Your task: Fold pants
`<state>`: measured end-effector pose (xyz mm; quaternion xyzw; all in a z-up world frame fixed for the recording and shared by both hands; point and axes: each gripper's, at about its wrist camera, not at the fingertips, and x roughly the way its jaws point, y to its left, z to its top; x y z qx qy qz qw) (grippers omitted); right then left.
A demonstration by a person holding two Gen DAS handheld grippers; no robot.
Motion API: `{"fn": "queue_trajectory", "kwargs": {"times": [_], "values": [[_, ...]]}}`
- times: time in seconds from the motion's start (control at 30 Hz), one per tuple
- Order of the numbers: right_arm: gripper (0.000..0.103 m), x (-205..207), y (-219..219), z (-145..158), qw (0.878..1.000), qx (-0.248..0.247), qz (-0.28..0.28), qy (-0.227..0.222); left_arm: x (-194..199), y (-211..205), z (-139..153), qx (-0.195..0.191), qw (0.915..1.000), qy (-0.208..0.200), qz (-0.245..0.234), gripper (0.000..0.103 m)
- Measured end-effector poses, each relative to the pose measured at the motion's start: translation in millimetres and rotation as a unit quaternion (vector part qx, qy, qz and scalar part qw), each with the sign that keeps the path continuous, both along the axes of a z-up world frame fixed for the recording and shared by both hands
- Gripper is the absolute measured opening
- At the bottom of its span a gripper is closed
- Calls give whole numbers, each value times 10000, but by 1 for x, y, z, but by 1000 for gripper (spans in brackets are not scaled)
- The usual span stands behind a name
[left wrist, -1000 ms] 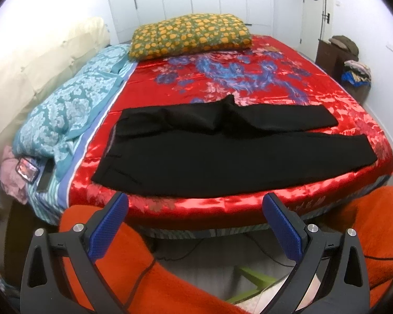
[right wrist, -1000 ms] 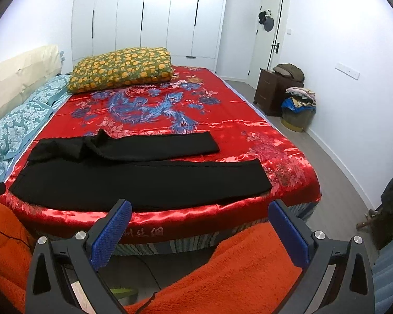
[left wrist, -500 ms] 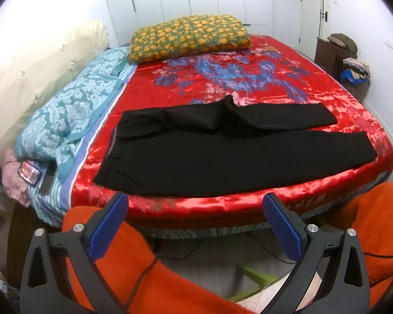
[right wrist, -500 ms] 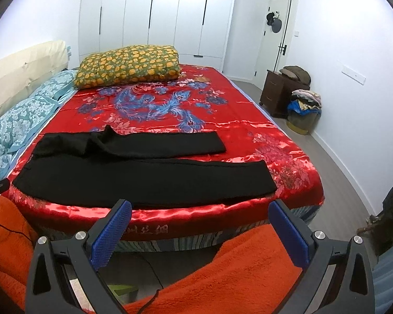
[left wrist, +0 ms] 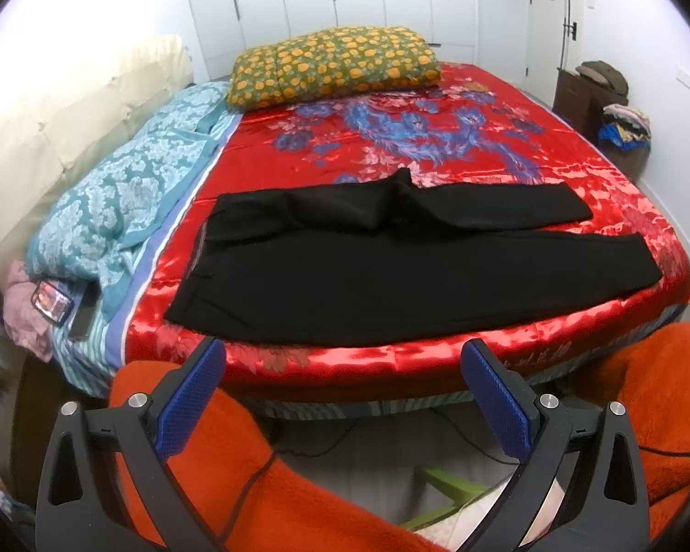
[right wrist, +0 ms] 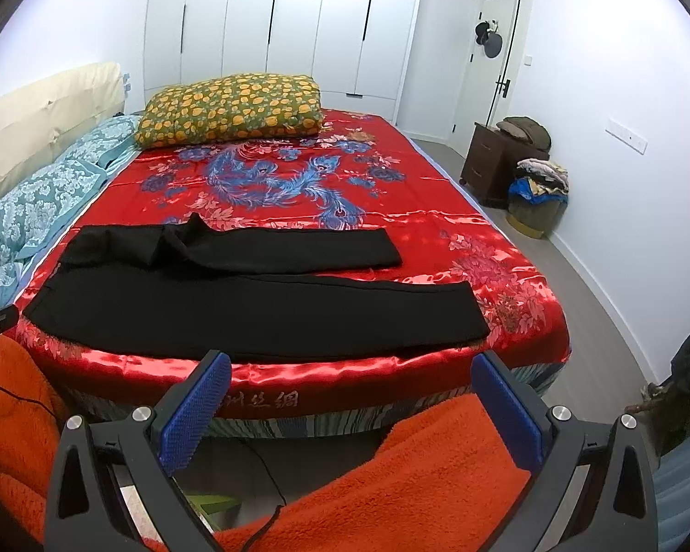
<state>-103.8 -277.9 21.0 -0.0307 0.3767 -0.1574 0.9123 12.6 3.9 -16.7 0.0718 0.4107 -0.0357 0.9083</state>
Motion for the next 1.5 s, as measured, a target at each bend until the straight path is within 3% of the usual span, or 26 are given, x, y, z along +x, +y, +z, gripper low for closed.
{"fn": "queue_trajectory", "kwargs": {"times": [1.0, 1.5], "values": [[103, 4, 40, -6, 9953, -70, 953, 156, -17, 14, 2, 29, 9997, -15, 241, 102], [103, 1, 42, -4, 9946, -85, 1029, 134, -18, 13, 0, -86, 9999, 85, 101, 102]]}}
